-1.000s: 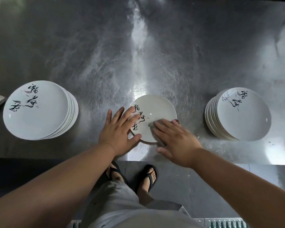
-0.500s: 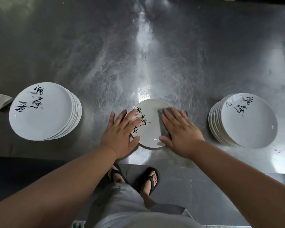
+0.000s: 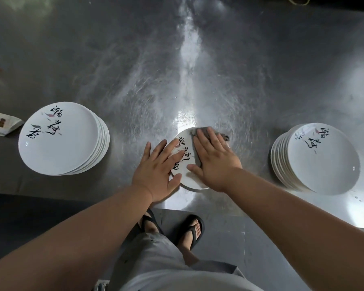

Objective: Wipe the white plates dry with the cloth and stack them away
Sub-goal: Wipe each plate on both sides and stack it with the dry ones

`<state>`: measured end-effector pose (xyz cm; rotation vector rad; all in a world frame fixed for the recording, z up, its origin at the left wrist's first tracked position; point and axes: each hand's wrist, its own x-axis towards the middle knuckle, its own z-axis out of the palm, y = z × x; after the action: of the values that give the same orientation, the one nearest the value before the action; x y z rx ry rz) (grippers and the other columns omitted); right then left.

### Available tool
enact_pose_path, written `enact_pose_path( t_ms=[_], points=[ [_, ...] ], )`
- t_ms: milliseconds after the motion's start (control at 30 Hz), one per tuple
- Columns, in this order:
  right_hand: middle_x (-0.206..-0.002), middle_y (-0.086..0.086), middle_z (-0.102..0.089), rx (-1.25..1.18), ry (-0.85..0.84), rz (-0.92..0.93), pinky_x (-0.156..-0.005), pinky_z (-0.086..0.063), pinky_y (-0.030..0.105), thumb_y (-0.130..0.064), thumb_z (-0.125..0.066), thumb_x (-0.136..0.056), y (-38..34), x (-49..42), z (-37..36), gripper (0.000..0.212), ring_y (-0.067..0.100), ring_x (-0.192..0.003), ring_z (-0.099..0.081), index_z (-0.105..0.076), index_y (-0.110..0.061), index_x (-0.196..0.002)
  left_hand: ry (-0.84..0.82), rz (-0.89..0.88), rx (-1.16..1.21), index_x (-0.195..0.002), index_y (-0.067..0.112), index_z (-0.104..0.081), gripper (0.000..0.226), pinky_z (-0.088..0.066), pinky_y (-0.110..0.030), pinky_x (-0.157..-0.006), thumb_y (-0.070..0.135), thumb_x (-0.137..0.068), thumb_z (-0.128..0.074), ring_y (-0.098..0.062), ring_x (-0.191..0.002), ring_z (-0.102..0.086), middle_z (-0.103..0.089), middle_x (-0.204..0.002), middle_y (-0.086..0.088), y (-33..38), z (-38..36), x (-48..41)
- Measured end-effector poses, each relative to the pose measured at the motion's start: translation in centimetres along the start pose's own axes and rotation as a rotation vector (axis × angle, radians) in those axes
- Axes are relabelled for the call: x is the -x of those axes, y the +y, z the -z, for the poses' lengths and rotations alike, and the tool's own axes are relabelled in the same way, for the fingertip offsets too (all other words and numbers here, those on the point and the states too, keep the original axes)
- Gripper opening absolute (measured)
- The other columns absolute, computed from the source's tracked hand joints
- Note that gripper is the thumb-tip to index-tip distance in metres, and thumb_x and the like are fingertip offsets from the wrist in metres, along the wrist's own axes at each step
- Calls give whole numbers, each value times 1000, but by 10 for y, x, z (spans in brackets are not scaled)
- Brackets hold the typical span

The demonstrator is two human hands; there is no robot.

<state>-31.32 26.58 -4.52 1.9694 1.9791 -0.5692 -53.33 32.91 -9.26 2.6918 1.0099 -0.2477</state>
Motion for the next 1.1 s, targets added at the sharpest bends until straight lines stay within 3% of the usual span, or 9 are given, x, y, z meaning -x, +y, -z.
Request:
enact_pose_path(
  t_ms=[133,367,600,767,900,1000,1100],
  points=[
    [-169,1,32,69,19,63,-129,14,44,-76,-2,-98,-2,-16,4,91,21,-152,37,20,-17,-163,10,7,12,-163,35,-25,67,0,-61,-127,62,-101,-24,-25,-162,2,9,-175,8,0,-1,0],
    [-167,6,35,-37,-57,-221,-127,16,44,-80,7,-86,4,49,-13,103,26,-150,41,26,-11,-160,69,-6,71,-159,33,-31,68,-4,-61,-128,58,-97,-38,-28,-160,-11,-3,-174,9,-1,-4,1],
    [-165,2,40,-105,-16,-196,-129,12,46,-77,-8,-96,8,6,-2,97,23,-149,42,29,-14,-159,53,4,51,-161,34,-30,69,-1,-60,-127,60,-97,-34,-26,-160,-8,-1,-174,10,-1,-3,0],
    [-167,6,36,-162,-58,-235,-128,13,45,-77,-1,-88,-14,84,-31,102,25,-150,41,23,-9,-161,101,-18,91,-157,33,-40,69,-4,-63,-127,59,-93,-43,-30,-158,-17,-12,-173,11,-1,-5,1],
    [-169,7,32,-149,-40,-248,-122,22,40,-79,4,-85,-6,61,-22,105,26,-152,38,22,-9,-162,102,-13,83,-157,35,-37,68,-2,-61,-128,60,-94,-44,-29,-158,-15,-10,-173,11,-1,-6,1],
    [-167,4,37,-155,-15,-257,-125,20,42,-77,1,-90,8,33,-14,100,25,-150,41,24,-10,-161,98,-7,75,-158,35,-36,69,-1,-62,-127,61,-95,-42,-29,-159,-15,-9,-174,10,-1,-5,1],
    [-168,8,35,-206,-24,-269,-129,11,47,-76,5,-87,-17,61,-29,103,28,-149,43,22,-7,-161,108,-15,63,-158,34,-36,70,-2,-63,-126,62,-94,-41,-30,-158,-17,-11,-174,9,-1,-7,0]
  ],
)
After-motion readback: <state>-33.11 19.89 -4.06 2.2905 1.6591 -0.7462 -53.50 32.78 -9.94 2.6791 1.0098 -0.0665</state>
